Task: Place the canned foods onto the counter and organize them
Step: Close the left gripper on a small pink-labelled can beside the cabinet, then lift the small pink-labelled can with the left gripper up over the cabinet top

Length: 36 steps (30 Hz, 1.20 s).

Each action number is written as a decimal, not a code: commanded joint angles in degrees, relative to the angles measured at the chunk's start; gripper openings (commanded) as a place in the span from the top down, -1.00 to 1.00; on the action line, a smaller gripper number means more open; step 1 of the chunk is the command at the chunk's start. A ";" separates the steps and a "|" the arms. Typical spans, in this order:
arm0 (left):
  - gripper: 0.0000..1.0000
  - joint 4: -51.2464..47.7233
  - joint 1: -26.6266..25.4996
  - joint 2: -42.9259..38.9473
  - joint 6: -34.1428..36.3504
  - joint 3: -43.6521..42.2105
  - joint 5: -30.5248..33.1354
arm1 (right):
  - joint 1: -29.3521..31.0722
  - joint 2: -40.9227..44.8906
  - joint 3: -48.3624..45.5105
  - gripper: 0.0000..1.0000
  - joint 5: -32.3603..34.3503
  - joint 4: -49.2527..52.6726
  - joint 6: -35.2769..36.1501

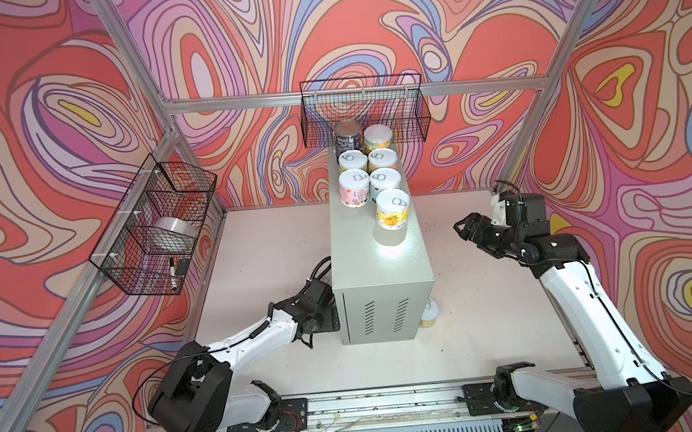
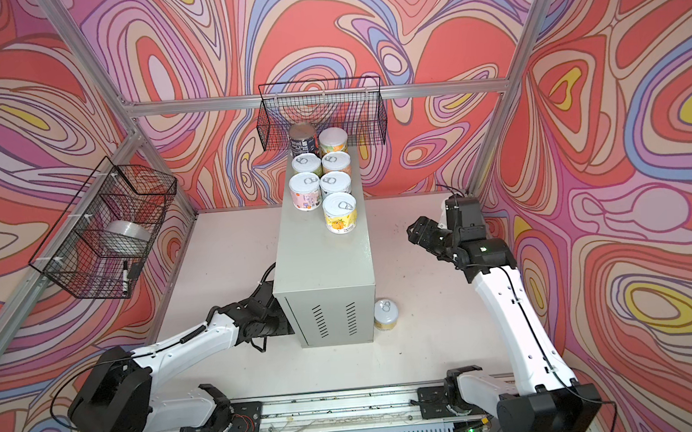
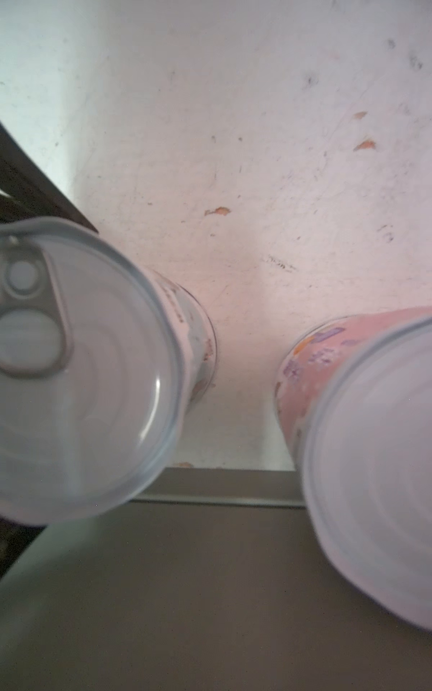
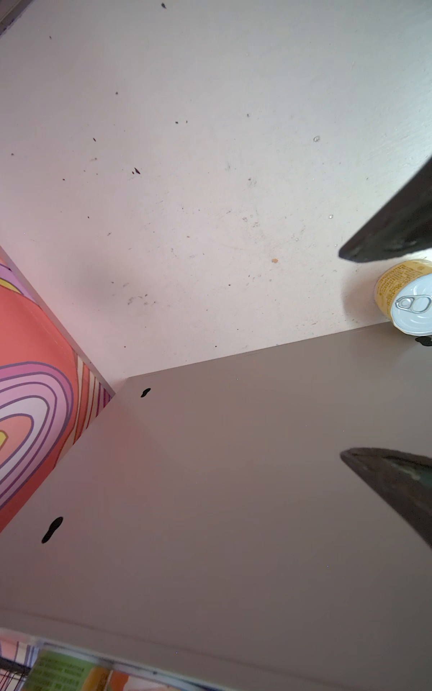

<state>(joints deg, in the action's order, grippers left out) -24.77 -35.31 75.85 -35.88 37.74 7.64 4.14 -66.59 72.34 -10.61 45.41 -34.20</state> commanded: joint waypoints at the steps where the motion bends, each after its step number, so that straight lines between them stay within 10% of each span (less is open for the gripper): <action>1: -0.79 0.40 -0.10 1.57 -0.28 2.27 4.84 | -0.27 -0.24 -1.40 -0.59 -0.57 -2.33 0.24; 36: -0.59 -5.11 -0.02 6.23 -1.44 3.63 3.43 | -0.27 -2.45 -3.91 -0.55 -2.24 -6.37 1.42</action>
<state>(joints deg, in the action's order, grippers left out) -27.11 -34.94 80.86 -36.16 41.63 11.57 4.14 -68.75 69.28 -12.43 40.05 -33.52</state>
